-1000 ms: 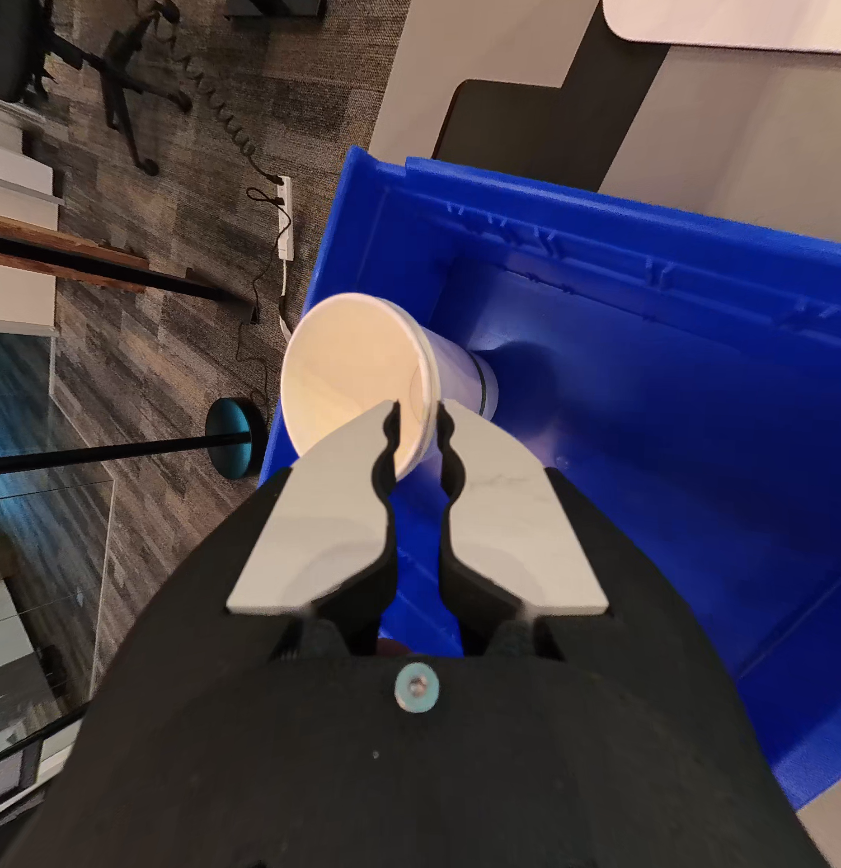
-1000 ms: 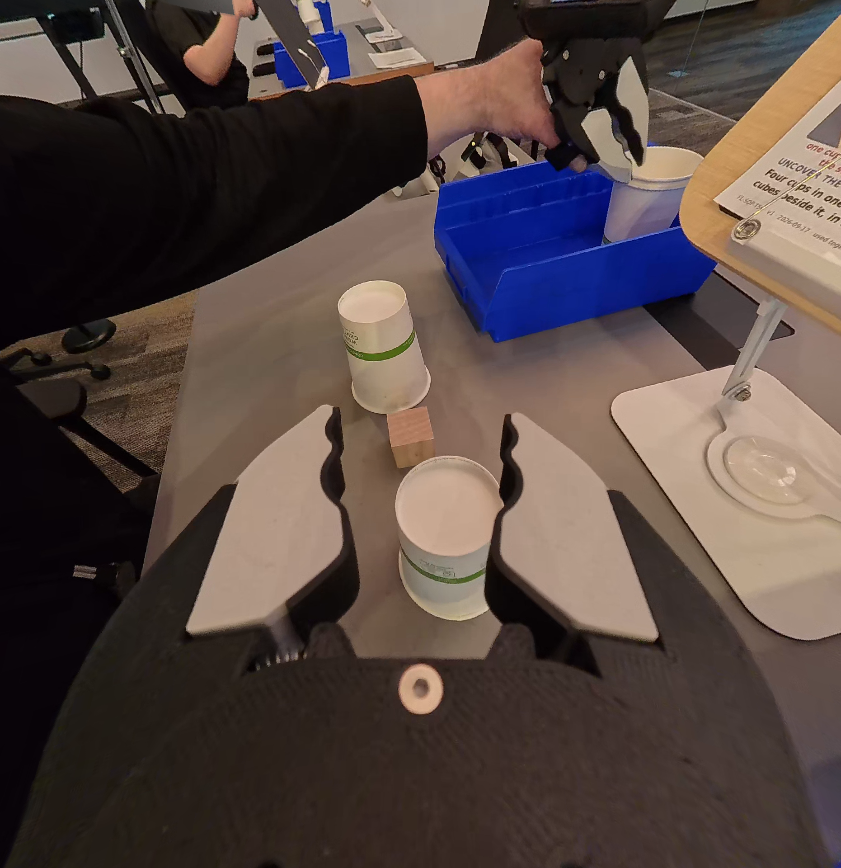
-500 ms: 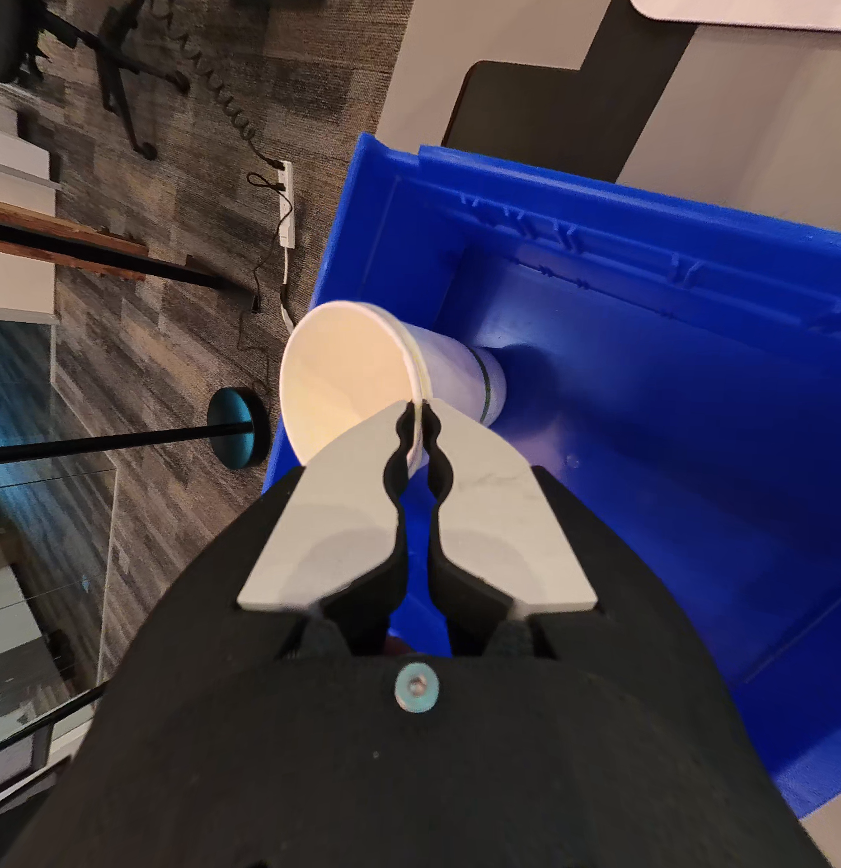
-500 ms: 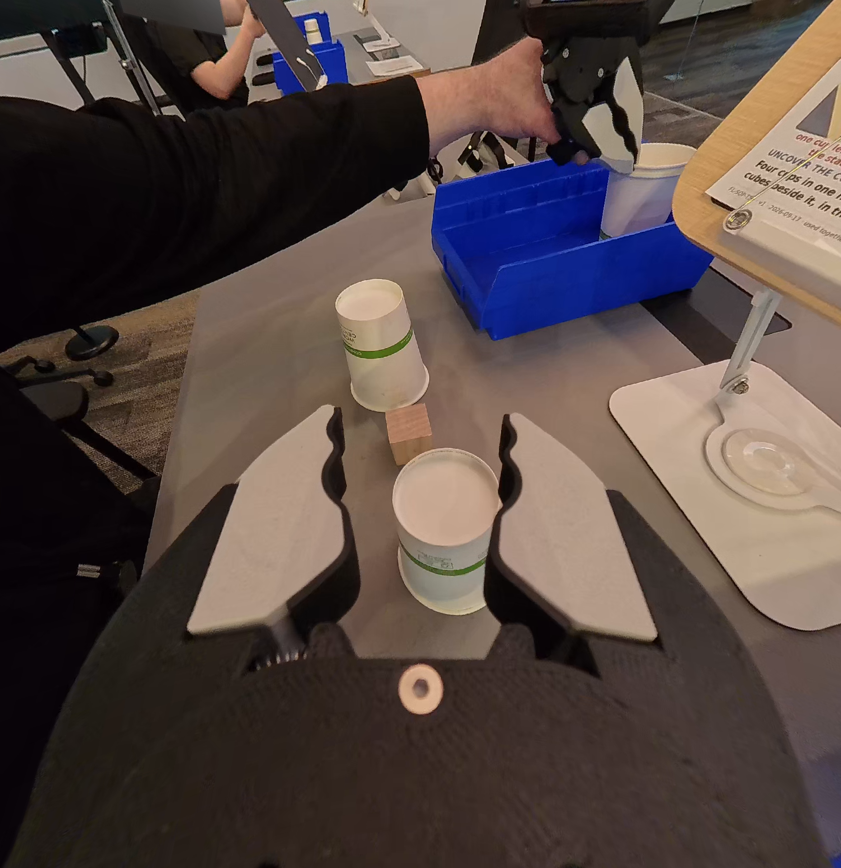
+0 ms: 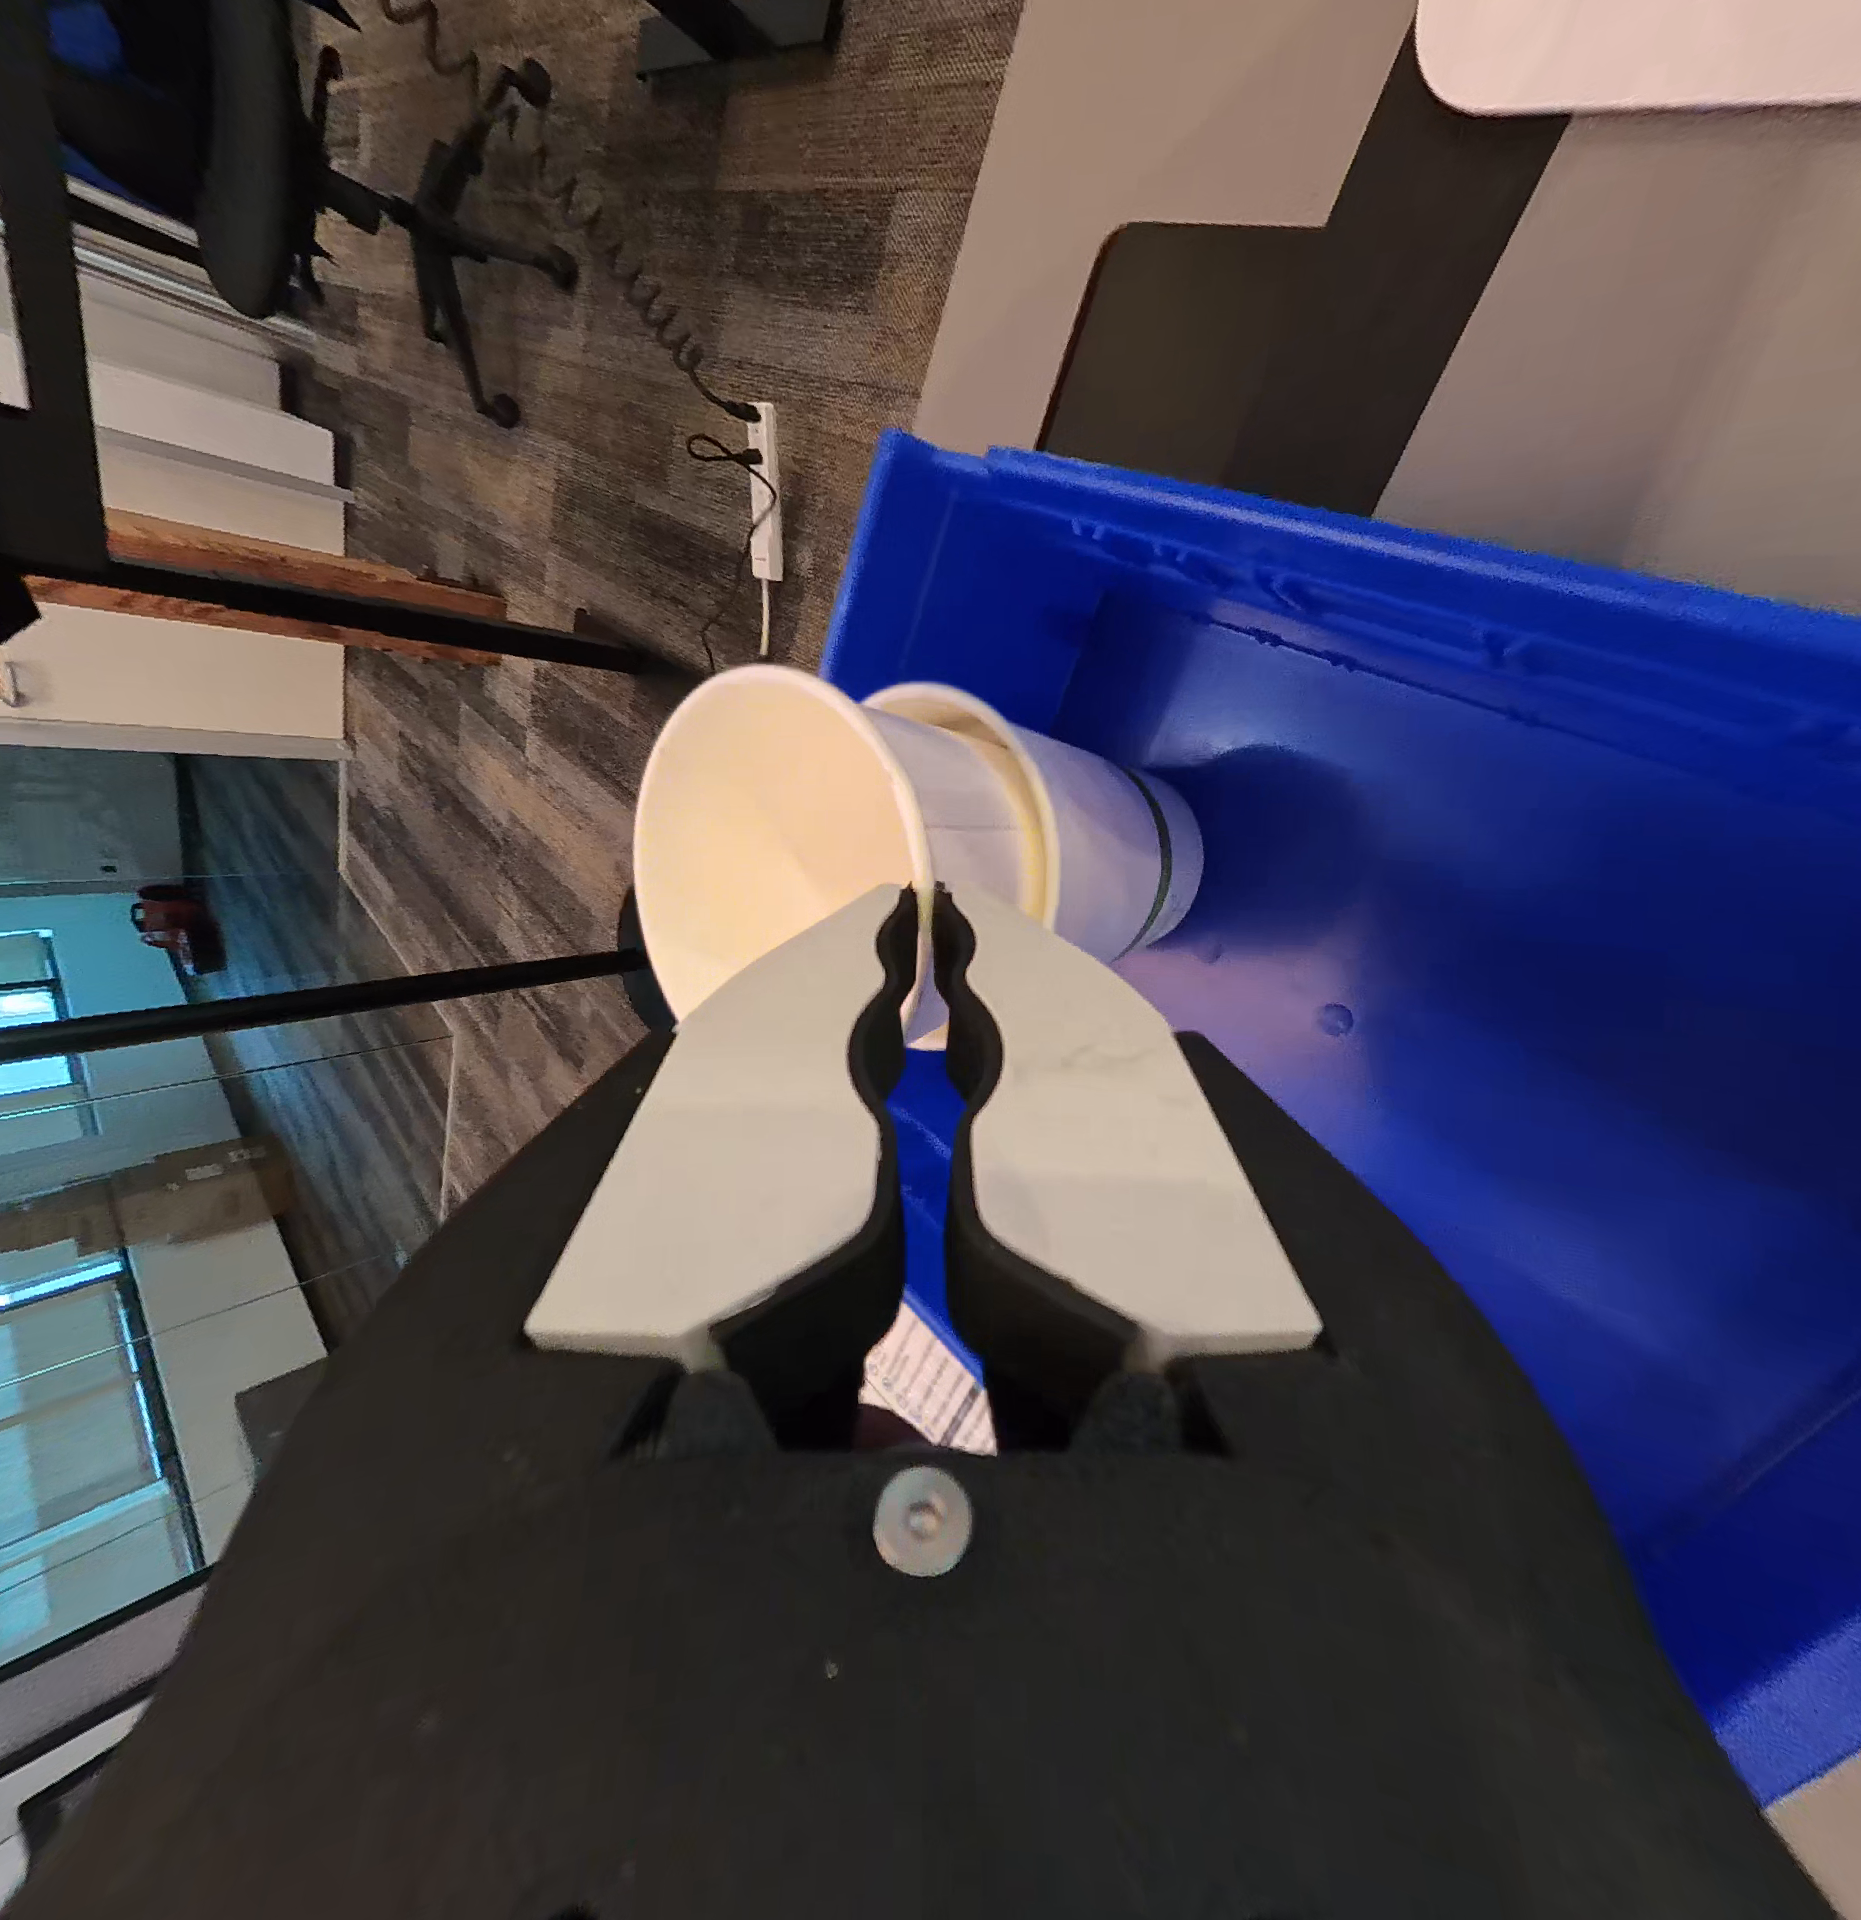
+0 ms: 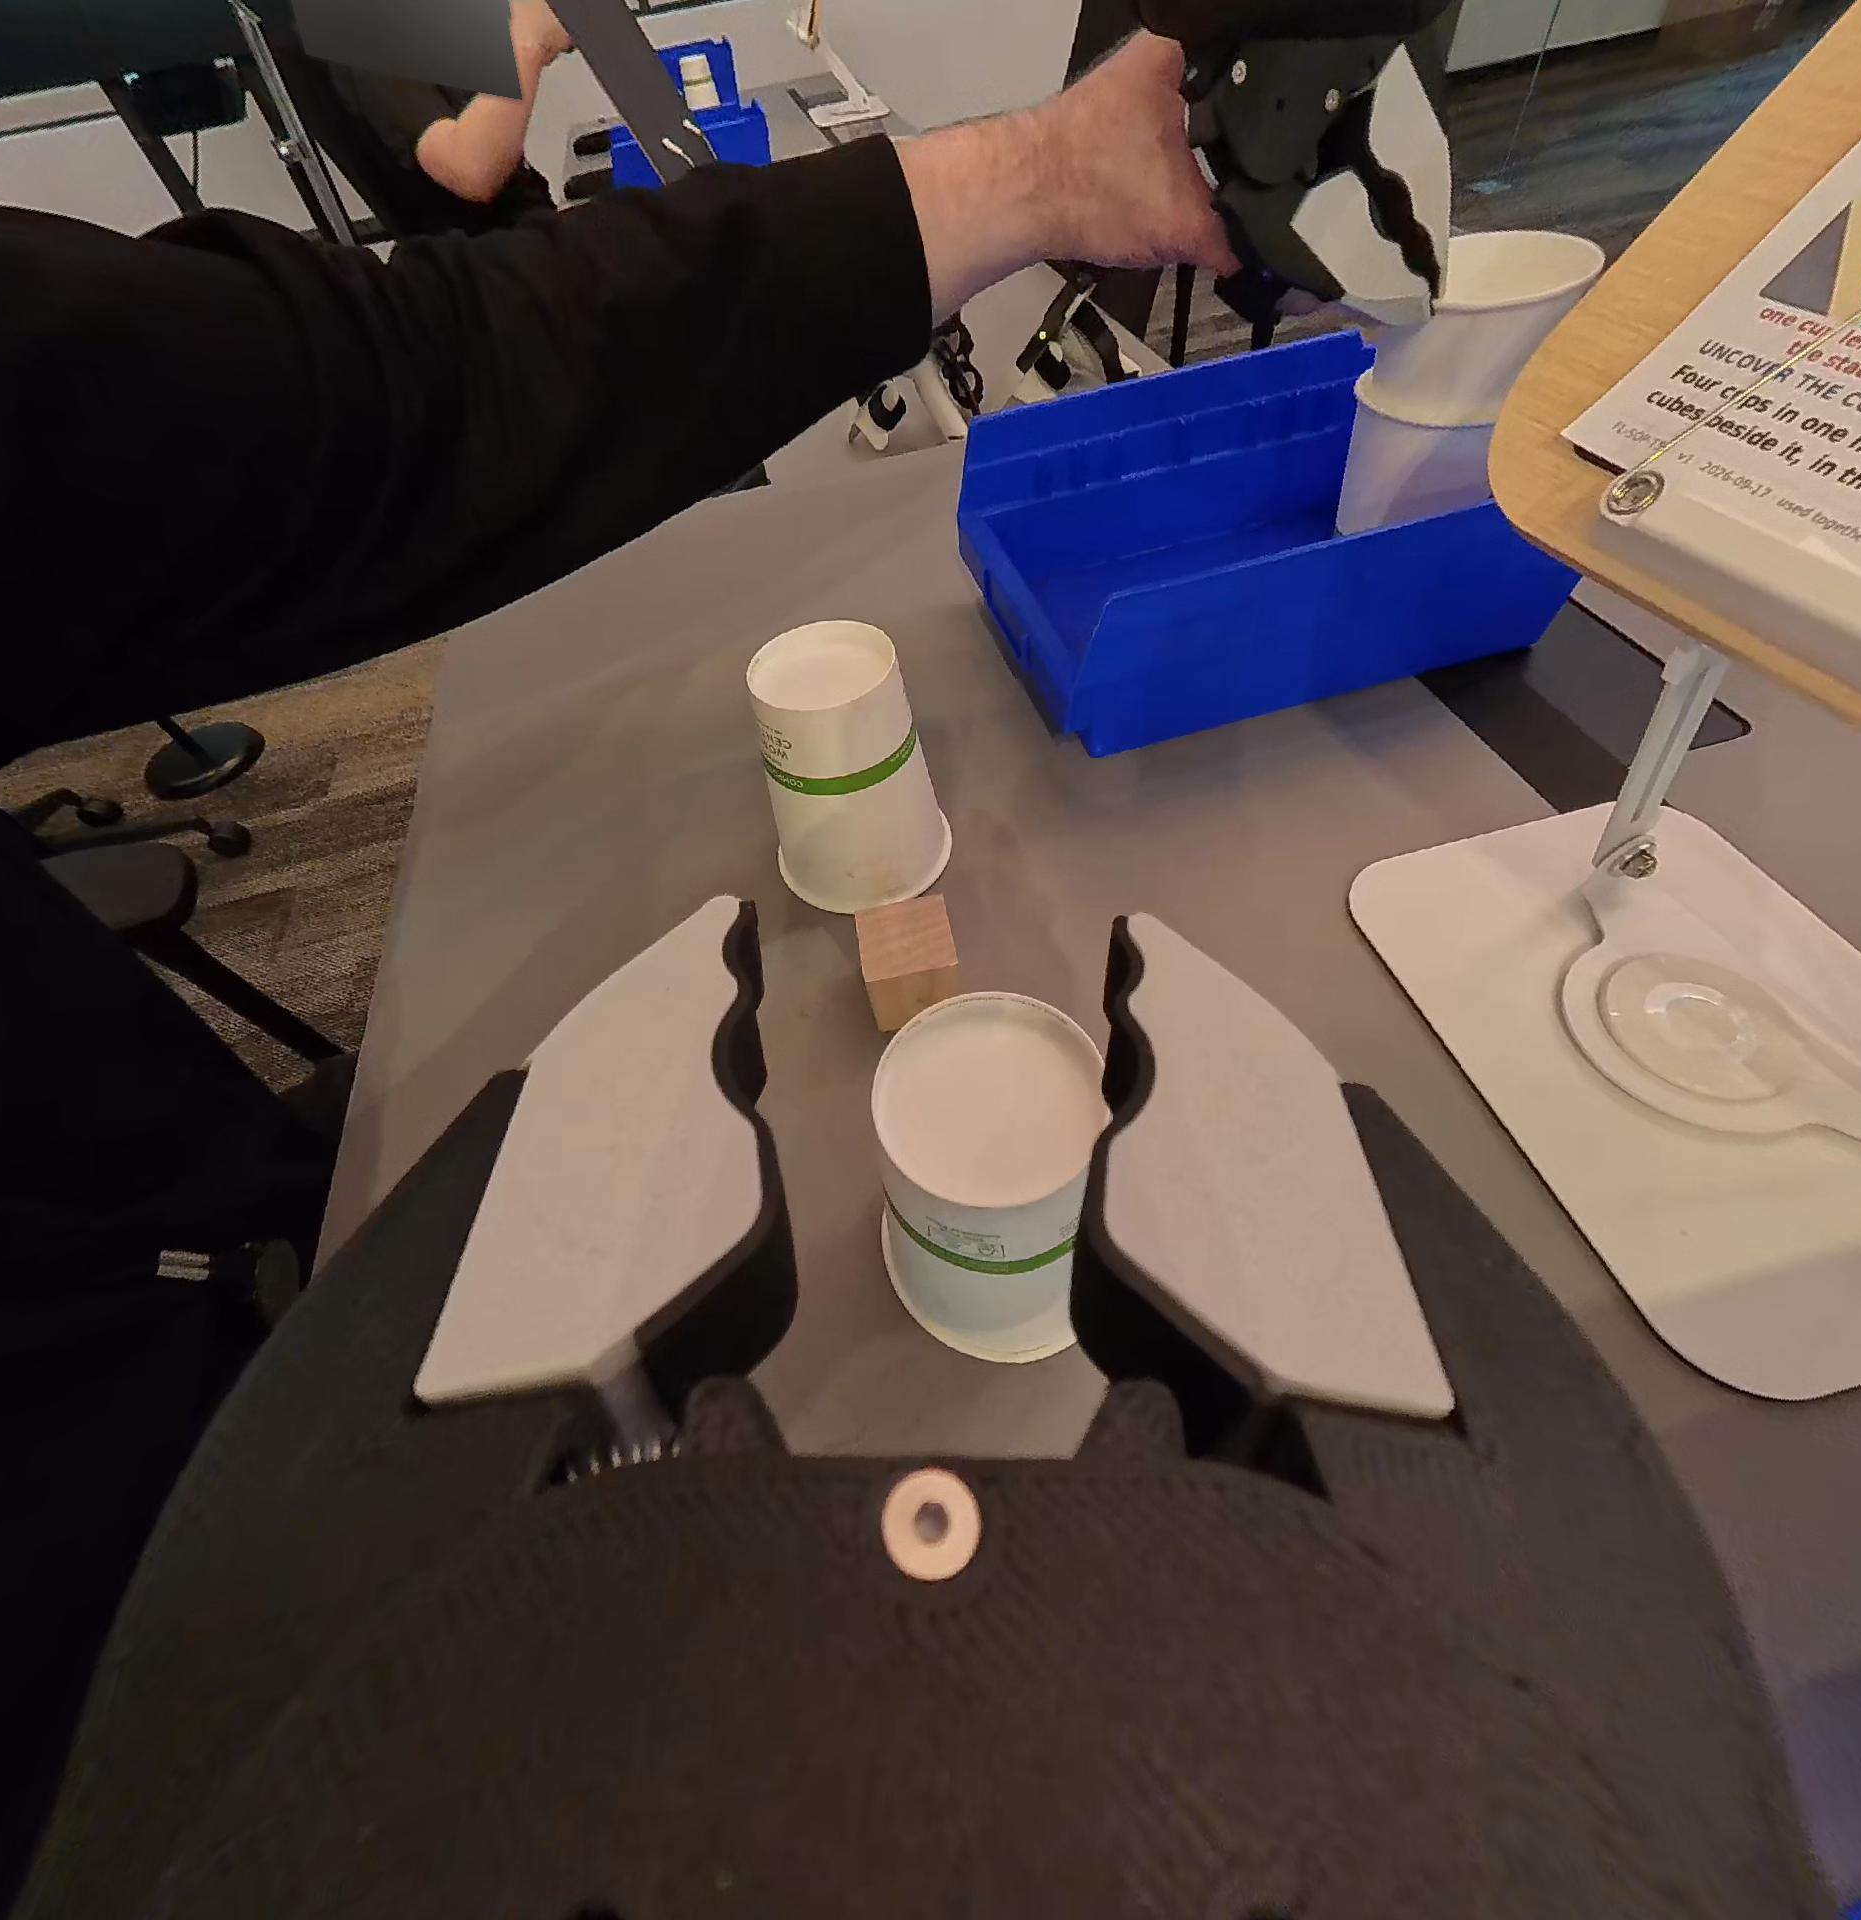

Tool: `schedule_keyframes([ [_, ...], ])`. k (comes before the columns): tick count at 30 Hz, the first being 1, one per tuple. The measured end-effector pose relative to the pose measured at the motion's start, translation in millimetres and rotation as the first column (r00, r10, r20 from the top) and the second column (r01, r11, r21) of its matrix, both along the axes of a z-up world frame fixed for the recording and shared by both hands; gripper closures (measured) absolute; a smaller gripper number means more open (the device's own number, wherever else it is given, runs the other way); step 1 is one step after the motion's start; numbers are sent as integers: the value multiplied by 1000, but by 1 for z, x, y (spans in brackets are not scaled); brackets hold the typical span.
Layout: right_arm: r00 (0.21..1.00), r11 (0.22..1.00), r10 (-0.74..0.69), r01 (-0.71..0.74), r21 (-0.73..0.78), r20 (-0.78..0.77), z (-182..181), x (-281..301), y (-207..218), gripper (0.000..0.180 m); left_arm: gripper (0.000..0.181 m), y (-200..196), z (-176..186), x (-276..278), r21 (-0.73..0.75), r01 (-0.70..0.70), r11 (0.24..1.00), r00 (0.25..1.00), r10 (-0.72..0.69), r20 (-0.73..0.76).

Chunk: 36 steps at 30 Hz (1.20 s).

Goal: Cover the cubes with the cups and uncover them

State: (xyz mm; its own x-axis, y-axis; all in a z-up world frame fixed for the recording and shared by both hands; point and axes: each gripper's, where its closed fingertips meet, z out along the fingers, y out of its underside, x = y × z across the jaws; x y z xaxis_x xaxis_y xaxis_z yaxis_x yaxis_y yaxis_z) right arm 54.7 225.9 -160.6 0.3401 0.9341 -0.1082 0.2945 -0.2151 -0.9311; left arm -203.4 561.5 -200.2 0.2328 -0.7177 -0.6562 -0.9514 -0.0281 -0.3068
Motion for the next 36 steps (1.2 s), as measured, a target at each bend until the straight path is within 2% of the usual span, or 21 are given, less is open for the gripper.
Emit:
schedule_keyframes([
  [9,1000,998,-20,21,53,-8,14,1,2,110,178,-18,73,7,168,-2,986,995,-15,98],
  [14,998,992,-42,46,114,-37,29,-2,5,103,178,-54,124,9,270,-15,963,976,-45,214],
  [16,996,987,-56,65,145,-64,38,-4,8,100,178,-79,144,16,291,-19,956,944,-79,320],
  [20,984,964,-97,130,234,-148,62,-10,21,83,178,-139,175,38,318,9,948,822,-188,537],
  [24,960,944,-111,183,274,-258,89,-19,35,70,178,-200,196,68,354,63,933,639,-310,704],
  [27,928,929,-120,230,290,-354,110,-23,48,62,178,-238,202,95,374,113,920,527,-375,763],
  [32,865,933,-102,255,255,-492,141,-27,66,57,178,-291,208,142,376,250,892,280,-439,854],
  [36,813,943,-87,253,214,-576,157,-26,75,53,179,-312,203,171,380,320,868,208,-456,866],
])
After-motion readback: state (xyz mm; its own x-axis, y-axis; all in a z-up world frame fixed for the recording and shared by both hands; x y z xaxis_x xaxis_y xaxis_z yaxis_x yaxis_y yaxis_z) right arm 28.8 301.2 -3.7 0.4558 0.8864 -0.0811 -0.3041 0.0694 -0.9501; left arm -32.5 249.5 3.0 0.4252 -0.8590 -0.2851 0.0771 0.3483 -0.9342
